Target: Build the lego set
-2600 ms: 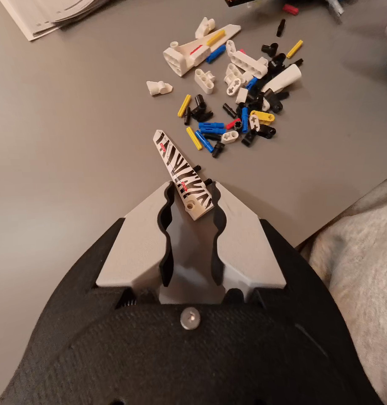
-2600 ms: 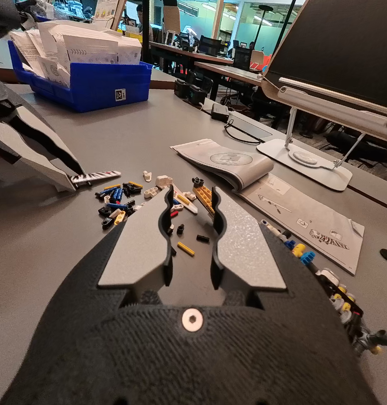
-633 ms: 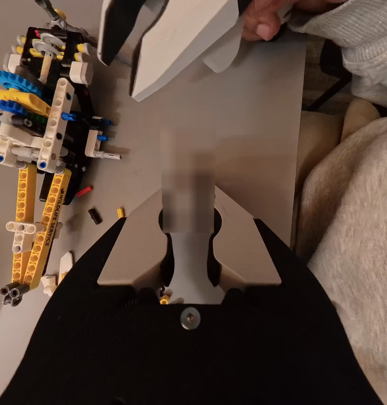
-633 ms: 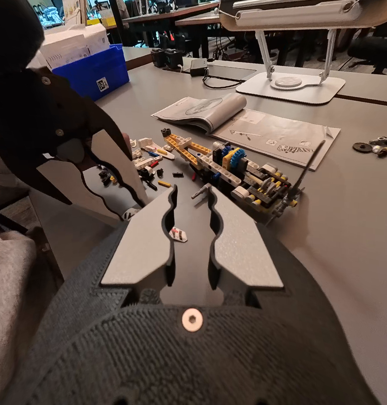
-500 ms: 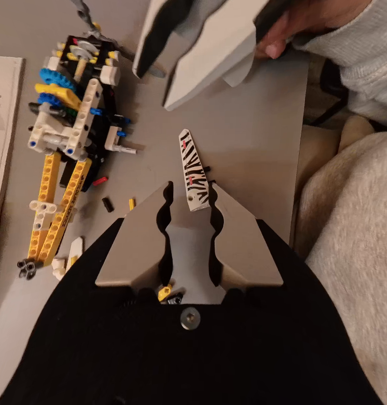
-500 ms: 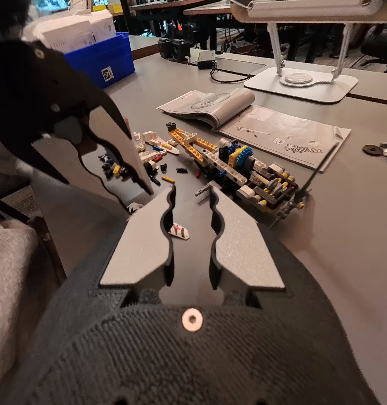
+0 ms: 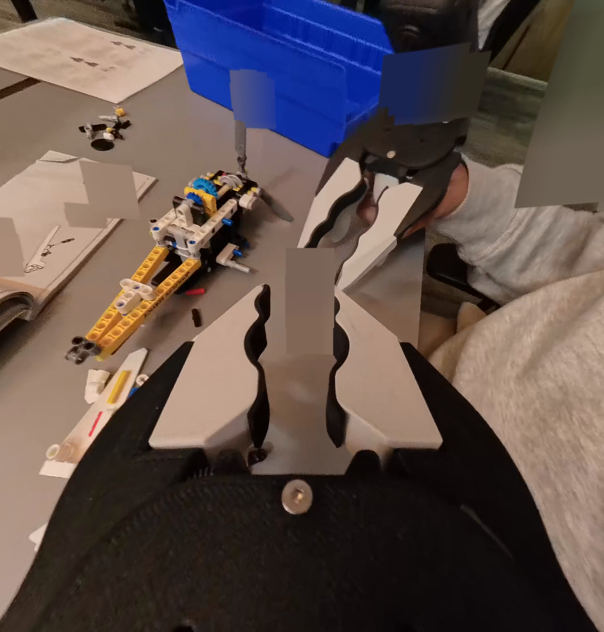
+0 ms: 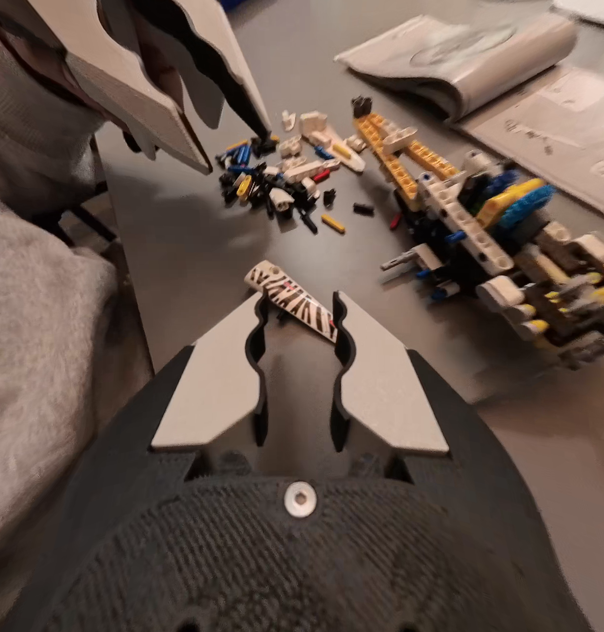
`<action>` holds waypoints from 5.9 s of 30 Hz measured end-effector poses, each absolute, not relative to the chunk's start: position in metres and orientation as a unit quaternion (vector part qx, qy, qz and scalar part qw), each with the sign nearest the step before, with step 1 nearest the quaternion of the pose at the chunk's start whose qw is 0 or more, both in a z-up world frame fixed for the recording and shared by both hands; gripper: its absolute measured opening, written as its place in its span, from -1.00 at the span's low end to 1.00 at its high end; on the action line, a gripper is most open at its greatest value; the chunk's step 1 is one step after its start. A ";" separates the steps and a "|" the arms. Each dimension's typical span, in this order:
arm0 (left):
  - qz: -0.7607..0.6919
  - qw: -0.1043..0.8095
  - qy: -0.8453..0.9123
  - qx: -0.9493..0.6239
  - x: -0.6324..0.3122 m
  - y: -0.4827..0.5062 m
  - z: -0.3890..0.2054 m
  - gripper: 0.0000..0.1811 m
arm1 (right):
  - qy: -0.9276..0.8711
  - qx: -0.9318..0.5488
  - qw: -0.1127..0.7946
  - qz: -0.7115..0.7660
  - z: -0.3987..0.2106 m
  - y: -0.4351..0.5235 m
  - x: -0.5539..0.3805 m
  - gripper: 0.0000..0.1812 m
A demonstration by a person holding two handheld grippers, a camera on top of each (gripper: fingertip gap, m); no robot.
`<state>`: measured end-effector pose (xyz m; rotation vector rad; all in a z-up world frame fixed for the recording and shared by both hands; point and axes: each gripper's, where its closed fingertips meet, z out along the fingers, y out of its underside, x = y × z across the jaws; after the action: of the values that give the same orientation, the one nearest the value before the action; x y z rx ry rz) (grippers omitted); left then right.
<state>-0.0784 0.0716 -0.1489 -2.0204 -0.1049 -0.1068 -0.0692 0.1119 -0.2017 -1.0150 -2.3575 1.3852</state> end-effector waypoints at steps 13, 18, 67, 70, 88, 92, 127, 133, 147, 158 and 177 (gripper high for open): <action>-0.038 0.530 -0.071 -0.844 -0.064 0.048 -0.167 -0.69 | -0.884 -0.248 0.052 0.393 -0.225 0.099 -0.070 -0.68; -0.010 0.522 -0.097 -0.847 -0.073 0.038 -0.172 -0.69 | -0.880 -0.267 0.053 0.390 -0.225 0.107 -0.067 -0.76; 0.008 0.565 -0.248 -0.787 -0.128 0.026 -0.172 -0.57 | -0.794 -0.342 0.220 0.452 -0.182 0.079 -0.118 -0.35; -0.014 0.602 -0.236 -0.763 -0.121 0.025 -0.160 -0.56 | -0.789 -0.370 0.224 0.436 -0.186 0.082 -0.125 -0.39; -0.067 0.734 -0.234 -0.634 -0.120 -0.012 -0.118 -0.58 | -0.777 -0.501 0.219 0.312 -0.224 0.090 -0.160 -0.52; -0.079 0.741 -0.243 -0.620 -0.123 -0.016 -0.117 -0.58 | -0.777 -0.508 0.221 0.298 -0.227 0.090 -0.165 -0.54; -0.049 0.732 -0.267 -0.626 -0.136 -0.017 -0.119 -0.59 | -0.696 -0.445 0.284 0.487 -0.145 0.110 -0.153 -0.69; -0.007 0.652 -0.264 -0.711 -0.127 0.017 -0.128 -0.62 | -0.661 -0.444 0.332 0.506 -0.136 0.136 -0.148 -0.73; 0.055 0.370 -0.166 -0.912 -0.136 0.074 -0.215 -0.59 | -0.572 -0.397 0.380 0.608 -0.115 0.169 -0.121 -0.84; 0.076 0.312 -0.154 -0.935 -0.143 0.085 -0.230 -0.75 | -0.507 -0.390 0.267 0.720 -0.100 0.174 -0.106 -0.69; 0.115 0.288 -0.203 -0.929 -0.170 0.040 -0.230 -0.89 | -0.481 -0.406 0.232 0.742 -0.100 0.180 -0.107 -0.66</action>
<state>-0.1697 0.0399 -0.2299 -2.4792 -0.5426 0.3066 -0.1069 0.1797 -0.0999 -1.1149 -1.3235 2.0388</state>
